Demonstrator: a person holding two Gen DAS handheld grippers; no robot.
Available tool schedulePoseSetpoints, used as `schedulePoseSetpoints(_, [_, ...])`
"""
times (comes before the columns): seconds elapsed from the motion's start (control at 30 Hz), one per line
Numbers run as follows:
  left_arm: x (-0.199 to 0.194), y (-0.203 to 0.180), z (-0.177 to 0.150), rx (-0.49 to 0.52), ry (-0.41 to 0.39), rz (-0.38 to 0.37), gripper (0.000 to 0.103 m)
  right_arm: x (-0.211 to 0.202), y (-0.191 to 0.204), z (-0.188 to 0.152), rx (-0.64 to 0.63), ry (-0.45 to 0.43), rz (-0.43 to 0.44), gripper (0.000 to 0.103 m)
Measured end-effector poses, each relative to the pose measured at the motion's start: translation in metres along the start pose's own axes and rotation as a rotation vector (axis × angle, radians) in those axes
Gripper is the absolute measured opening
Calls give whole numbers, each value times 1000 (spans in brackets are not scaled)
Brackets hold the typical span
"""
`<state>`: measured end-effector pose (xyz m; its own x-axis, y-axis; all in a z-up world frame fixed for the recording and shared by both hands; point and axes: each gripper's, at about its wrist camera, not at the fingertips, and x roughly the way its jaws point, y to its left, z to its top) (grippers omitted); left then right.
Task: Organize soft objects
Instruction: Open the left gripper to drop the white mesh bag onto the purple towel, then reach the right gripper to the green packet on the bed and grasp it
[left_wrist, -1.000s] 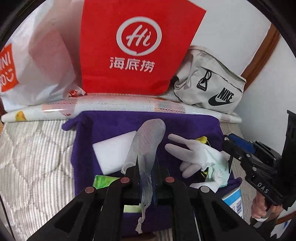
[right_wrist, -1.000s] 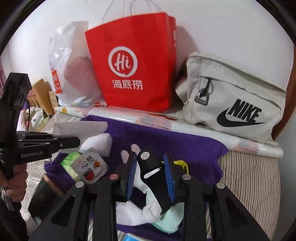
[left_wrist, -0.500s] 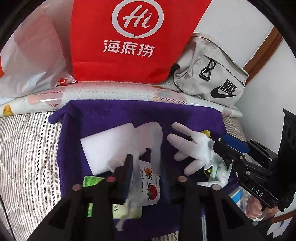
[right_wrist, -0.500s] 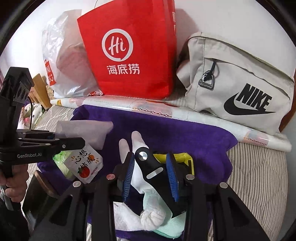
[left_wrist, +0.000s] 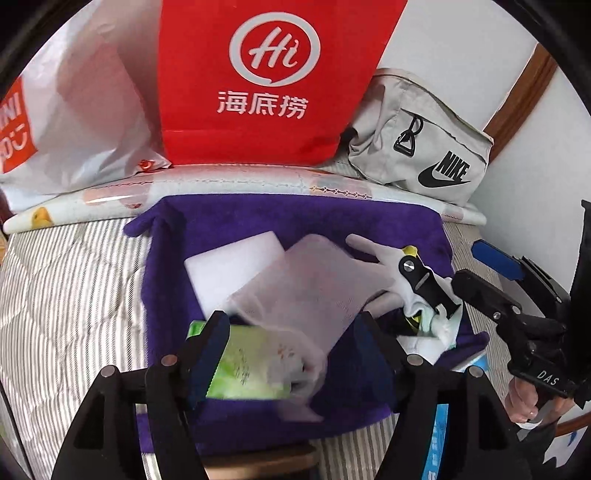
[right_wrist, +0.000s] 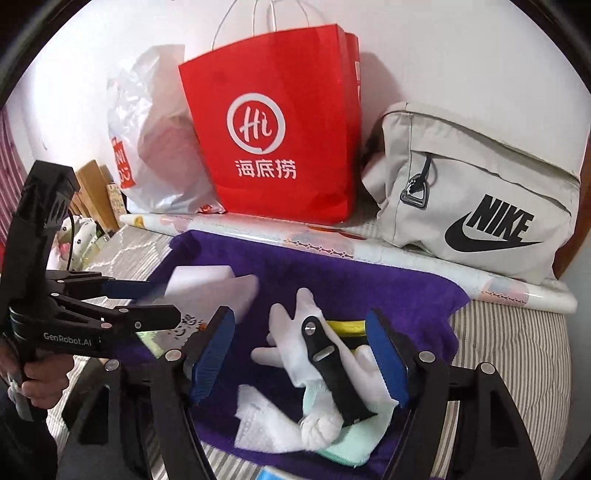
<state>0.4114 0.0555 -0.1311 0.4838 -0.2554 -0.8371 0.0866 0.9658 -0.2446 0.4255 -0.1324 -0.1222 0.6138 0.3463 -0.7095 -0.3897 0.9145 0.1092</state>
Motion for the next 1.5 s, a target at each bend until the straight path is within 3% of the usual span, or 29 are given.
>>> schedulePoseSetpoints(0.47, [-57,-3,-43,-30,-52,7,68,-64,14,-28,42,-36,19,75])
schedulePoseSetpoints(0.63, [-74,-7,-68,-29,-58,-8,68,-89,23,-49,78,-34,44,75])
schedulePoseSetpoints(0.9, [-106,-1,-123,-20,-77,38,68,-126,61,-100,45,-38,129,75])
schedulePoseSetpoints(1.17, [-122,17,-172,-55,-85,62,68,-119,114,-164,-53,50,201,69])
schedulePoseSetpoints(1.5, [-110,44,-208,-102,-34,40,68,-74,151,-194,-290,129,199,70])
